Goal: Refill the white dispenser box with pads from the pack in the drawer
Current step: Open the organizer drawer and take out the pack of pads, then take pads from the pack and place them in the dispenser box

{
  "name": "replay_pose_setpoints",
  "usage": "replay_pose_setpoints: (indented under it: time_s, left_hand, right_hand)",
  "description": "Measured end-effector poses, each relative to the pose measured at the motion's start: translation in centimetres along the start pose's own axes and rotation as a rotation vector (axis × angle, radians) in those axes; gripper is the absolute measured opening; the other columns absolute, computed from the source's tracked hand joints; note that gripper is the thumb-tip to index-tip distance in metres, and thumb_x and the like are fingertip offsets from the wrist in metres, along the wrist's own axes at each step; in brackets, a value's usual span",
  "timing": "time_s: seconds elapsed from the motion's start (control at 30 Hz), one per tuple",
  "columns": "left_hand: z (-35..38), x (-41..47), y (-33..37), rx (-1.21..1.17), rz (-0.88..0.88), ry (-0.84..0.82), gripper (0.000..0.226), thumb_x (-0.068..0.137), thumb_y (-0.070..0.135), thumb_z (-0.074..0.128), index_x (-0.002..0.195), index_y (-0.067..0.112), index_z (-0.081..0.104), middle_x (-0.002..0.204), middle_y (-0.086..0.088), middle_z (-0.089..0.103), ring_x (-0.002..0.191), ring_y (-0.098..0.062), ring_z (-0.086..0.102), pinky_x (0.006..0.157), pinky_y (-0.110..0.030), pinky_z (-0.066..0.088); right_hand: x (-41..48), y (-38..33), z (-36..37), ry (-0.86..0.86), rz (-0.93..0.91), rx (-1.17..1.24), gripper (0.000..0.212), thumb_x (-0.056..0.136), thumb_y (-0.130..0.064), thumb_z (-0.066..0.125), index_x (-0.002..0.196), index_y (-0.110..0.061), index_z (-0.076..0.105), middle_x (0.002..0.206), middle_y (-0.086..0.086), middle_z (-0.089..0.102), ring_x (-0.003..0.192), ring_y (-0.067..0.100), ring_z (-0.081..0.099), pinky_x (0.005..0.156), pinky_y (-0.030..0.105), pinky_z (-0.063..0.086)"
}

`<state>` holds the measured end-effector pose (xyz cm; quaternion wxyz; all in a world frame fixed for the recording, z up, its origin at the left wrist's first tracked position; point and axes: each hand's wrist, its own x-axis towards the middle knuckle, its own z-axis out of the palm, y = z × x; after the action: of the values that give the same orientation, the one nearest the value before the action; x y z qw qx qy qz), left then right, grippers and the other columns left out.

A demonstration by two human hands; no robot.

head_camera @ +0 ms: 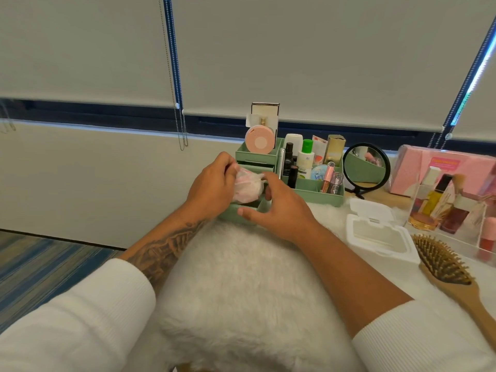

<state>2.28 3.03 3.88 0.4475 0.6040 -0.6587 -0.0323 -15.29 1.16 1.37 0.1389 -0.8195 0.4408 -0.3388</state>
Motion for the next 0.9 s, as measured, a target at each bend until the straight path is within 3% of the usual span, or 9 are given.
replay_pose_setpoints:
  time_s: [0.1, 0.2, 0.3, 0.37, 0.5, 0.6, 0.77, 0.9]
  left_hand:
    - [-0.6, 0.5, 1.3, -0.058, -0.006, 0.072, 0.014, 0.108, 0.028, 0.040, 0.102, 0.019, 0.049, 0.096, 0.002, 0.057, 0.081, -0.012, 0.055, 0.059, -0.023, 0.043]
    - [-1.6, 0.5, 2.5, -0.078, 0.016, 0.128, 0.014, 0.107, 0.028, 0.041, 0.100, 0.019, 0.050, 0.092, 0.003, 0.057, 0.076, -0.008, 0.053, 0.057, -0.020, 0.039]
    - [-2.5, -0.7, 3.4, -0.089, 0.057, 0.175, 0.016, 0.106, 0.029, 0.045, 0.098, 0.018, 0.053, 0.088, 0.003, 0.059, 0.076, -0.013, 0.055, 0.058, -0.025, 0.042]
    - [-2.8, -2.0, 3.7, -0.094, 0.087, 0.205, 0.017, 0.105, 0.030, 0.048, 0.096, 0.017, 0.054, 0.084, 0.005, 0.059, 0.076, -0.017, 0.058, 0.060, -0.033, 0.047]
    - [-2.1, -4.9, 4.2, -0.173, 0.094, 0.145, 0.020, 0.101, 0.036, 0.054, 0.089, 0.020, 0.052, 0.078, 0.010, 0.057, 0.073, -0.011, 0.057, 0.058, -0.034, 0.050]
    - [-0.7, -6.5, 4.2, -0.151, 0.130, 0.061, 0.021, 0.099, 0.036, 0.058, 0.086, 0.021, 0.053, 0.076, 0.006, 0.060, 0.069, -0.016, 0.059, 0.058, -0.043, 0.052]
    - [1.4, -7.9, 5.1, -0.246, 0.191, -0.121, 0.019, 0.100, 0.039, 0.056, 0.092, 0.022, 0.058, 0.083, 0.004, 0.063, 0.076, -0.018, 0.063, 0.063, -0.048, 0.054]
    - [2.4, -9.6, 4.7, -0.219, 0.294, -0.217, 0.025, 0.094, 0.044, 0.062, 0.112, 0.027, 0.058, 0.102, 0.009, 0.060, 0.095, -0.010, 0.058, 0.075, -0.029, 0.052]
  right_hand:
    - [-0.5, -0.3, 0.4, -0.042, 0.047, 0.029, 0.092, 0.069, -0.071, 0.071, 0.143, -0.035, 0.029, 0.112, -0.014, 0.055, 0.098, 0.012, 0.057, 0.069, 0.027, 0.046]
    - [-0.5, -0.6, 0.2, -0.058, 0.097, 0.048, 0.109, 0.065, -0.074, 0.072, 0.151, -0.036, 0.018, 0.138, -0.008, 0.051, 0.117, 0.016, 0.055, 0.088, 0.038, 0.053]
    - [-1.3, -1.2, -1.3, -0.058, 0.102, 0.135, 0.106, 0.068, -0.067, 0.075, 0.151, -0.037, 0.016, 0.122, -0.010, 0.049, 0.097, 0.008, 0.054, 0.074, 0.028, 0.048]
    - [-2.1, -1.5, -2.5, -0.065, 0.097, 0.161, 0.100, 0.071, -0.062, 0.076, 0.150, -0.039, 0.019, 0.112, -0.013, 0.048, 0.086, 0.006, 0.053, 0.069, 0.027, 0.048]
    - [-5.8, -2.0, -4.2, -0.012, 0.030, 0.235, 0.086, 0.080, -0.050, 0.075, 0.149, -0.042, 0.024, 0.131, -0.019, 0.045, 0.101, 0.002, 0.057, 0.081, 0.027, 0.055]
    - [-8.7, -2.2, -4.9, 0.026, -0.010, 0.299, 0.069, 0.086, -0.050, 0.067, 0.144, -0.043, 0.032, 0.137, -0.024, 0.044, 0.108, -0.005, 0.054, 0.083, 0.024, 0.054]
    - [-10.2, -0.4, -5.2, 0.159, 0.021, 0.162, 0.020, 0.093, -0.044, 0.061, 0.110, -0.033, 0.059, 0.112, -0.018, 0.057, 0.099, 0.002, 0.058, 0.074, 0.035, 0.057]
    - [-11.0, 0.3, -5.4, 0.276, 0.011, -0.006, 0.009, 0.094, -0.038, 0.060, 0.093, -0.030, 0.059, 0.093, -0.014, 0.057, 0.086, 0.006, 0.054, 0.066, 0.031, 0.050]
